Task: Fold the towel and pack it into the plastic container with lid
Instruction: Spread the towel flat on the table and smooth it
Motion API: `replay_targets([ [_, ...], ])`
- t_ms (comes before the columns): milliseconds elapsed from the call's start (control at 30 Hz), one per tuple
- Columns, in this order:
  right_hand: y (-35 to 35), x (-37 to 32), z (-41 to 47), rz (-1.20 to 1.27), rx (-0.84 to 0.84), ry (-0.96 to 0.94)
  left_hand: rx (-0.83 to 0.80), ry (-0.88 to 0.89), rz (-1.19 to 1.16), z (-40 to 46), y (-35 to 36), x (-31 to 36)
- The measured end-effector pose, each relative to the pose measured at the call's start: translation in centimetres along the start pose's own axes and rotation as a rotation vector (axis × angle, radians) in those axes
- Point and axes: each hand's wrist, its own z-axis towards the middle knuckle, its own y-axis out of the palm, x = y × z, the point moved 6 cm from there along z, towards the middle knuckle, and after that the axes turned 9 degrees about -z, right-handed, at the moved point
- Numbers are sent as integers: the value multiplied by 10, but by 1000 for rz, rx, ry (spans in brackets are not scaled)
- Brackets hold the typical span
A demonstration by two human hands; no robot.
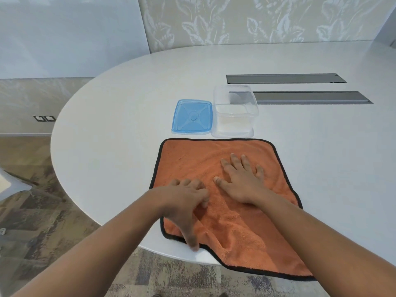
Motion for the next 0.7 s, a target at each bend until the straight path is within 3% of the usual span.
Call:
replay_targets([
  [167, -3, 6, -1, 65, 4, -26, 4, 48, -10, 4, -4, 11],
  [333, -1, 25, -5, 32, 31, 30, -74, -91, -162, 6, -9, -12],
  [567, -2, 43, 4, -1, 110, 112, 195, -101, -161, 24, -6, -25],
  [700, -6, 46, 5, 14, 171, 105, 134, -110, -158, 26, 16, -32],
])
